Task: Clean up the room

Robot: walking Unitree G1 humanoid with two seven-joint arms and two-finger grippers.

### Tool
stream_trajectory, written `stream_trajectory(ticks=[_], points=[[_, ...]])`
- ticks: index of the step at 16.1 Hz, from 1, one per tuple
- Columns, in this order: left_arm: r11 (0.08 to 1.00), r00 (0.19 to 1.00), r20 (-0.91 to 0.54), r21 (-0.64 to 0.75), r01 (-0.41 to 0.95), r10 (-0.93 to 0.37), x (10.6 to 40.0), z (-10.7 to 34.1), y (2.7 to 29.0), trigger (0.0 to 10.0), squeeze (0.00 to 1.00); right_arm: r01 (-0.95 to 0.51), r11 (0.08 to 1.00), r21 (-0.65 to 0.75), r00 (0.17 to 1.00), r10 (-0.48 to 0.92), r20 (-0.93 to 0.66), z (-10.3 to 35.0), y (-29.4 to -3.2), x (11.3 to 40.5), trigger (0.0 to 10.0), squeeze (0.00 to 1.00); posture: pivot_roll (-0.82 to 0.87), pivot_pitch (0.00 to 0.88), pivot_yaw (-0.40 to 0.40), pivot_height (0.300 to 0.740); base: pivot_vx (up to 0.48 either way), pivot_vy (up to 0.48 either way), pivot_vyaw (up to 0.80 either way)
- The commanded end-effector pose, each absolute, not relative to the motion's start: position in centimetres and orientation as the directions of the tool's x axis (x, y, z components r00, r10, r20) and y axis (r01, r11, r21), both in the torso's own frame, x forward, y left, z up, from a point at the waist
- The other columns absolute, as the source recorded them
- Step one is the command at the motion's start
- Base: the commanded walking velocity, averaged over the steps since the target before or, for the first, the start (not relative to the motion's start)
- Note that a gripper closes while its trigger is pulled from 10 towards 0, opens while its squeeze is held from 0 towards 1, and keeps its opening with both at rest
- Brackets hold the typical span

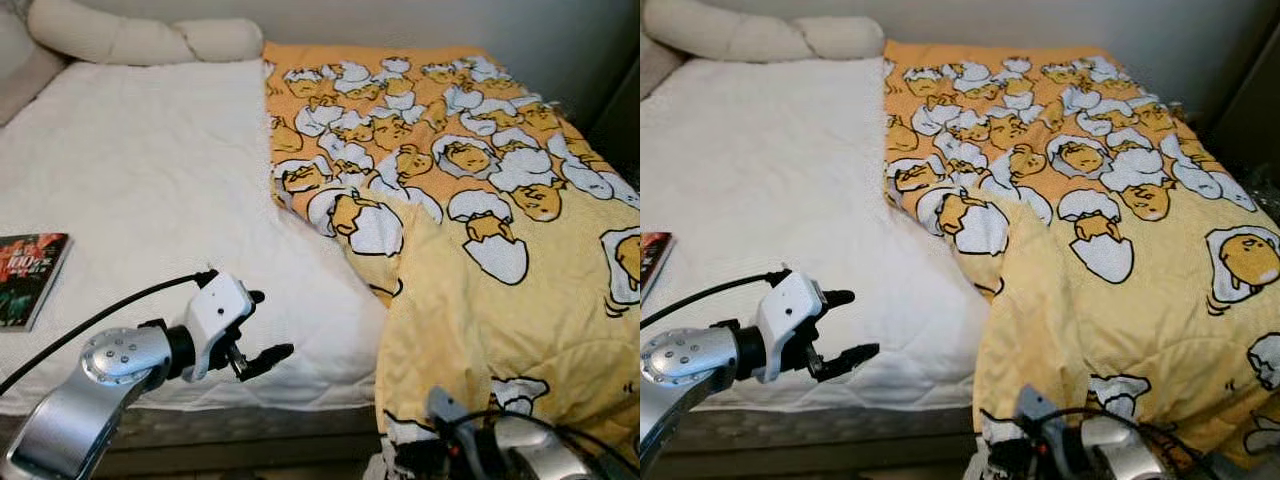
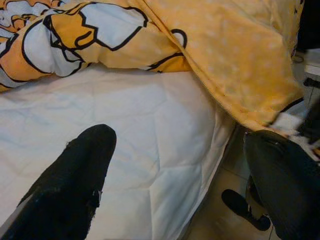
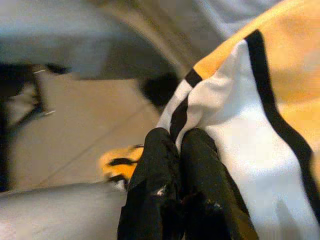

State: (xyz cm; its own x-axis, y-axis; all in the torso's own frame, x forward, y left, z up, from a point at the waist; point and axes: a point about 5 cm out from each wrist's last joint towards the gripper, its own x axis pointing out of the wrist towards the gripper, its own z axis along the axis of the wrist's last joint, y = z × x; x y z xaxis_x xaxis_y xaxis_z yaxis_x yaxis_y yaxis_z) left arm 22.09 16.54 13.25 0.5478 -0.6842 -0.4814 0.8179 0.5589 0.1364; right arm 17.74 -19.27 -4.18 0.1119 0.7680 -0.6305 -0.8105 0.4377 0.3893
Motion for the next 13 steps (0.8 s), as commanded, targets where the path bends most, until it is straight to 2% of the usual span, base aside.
stream_trajectory(ticks=[1,3,6,7,8,10,11,13], points=[[0.545,0.538,-0.482,0.141,0.827,-0.692,22.2,13.2,16.2,10.0,0.0,-0.782,0.528,0.33,0.237,0.743,-0.626,-3.7,-19.6,19.3,10.0,1.0,0.02,0.0,-0.008,0.74,0.0,0.0,0.0],[0.542,0.536,-0.482,0.142,0.828,-0.693,22.2,13.2,16.2,10.0,0.0,-0.782,0.508,0.361,0.249,0.786,-0.566,-3.0,-19.5,20.2,10.0,1.0,0.02,0.0,-0.007,0.74,0.0,0.0,0.0],[0.541,0.536,-0.483,0.143,0.828,-0.692,22.2,13.2,16.3,10.0,0.0,-0.784,0.507,0.359,0.318,0.824,-0.469,-1.9,-19.4,21.8,10.0,1.0,0.02,0.0,-0.011,0.74,0.0,0.0,0.0],[0.542,0.537,-0.483,0.143,0.828,-0.692,22.2,13.2,16.2,10.0,0.0,-0.778,0.515,0.359,0.375,0.84,-0.393,-1.2,-18.4,22.7,10.0,1.0,0.02,0.0,-0.014,0.74,0.0,0.0,0.0],[0.543,0.538,-0.482,0.144,0.827,-0.691,22.2,13.2,16.2,10.0,0.0,-0.787,0.506,0.354,0.45,0.862,-0.232,1.6,-16.6,24.8,10.0,1.0,0.02,0.0,-0.014,0.74,0.0,0.0,0.0],[0.545,0.54,-0.48,0.144,0.826,-0.691,22.3,13.2,16.2,10.0,0.0,-0.785,0.514,0.346,0.509,0.853,-0.112,4.6,-15.7,26.7,10.0,1.0,0.02,0.0,-0.014,0.74,0.0,0.0,0.0],[0.546,0.543,-0.478,0.148,0.824,-0.69,22.4,13.3,16.2,10.0,0.0,-0.778,0.533,0.334,0.546,0.835,-0.061,6.5,-15.0,28.2,10.0,1.0,0.02,0.0,-0.013,0.74,0.0,0.0,0.0],[0.549,0.547,-0.476,0.152,0.822,-0.688,22.5,13.3,16.3,10.0,0.0,-0.758,0.581,0.296,0.588,0.805,-0.075,7.3,-14.5,29.3,10.0,1.0,0.02,0.0,-0.011,0.74,0.0,0.0,0.0]])
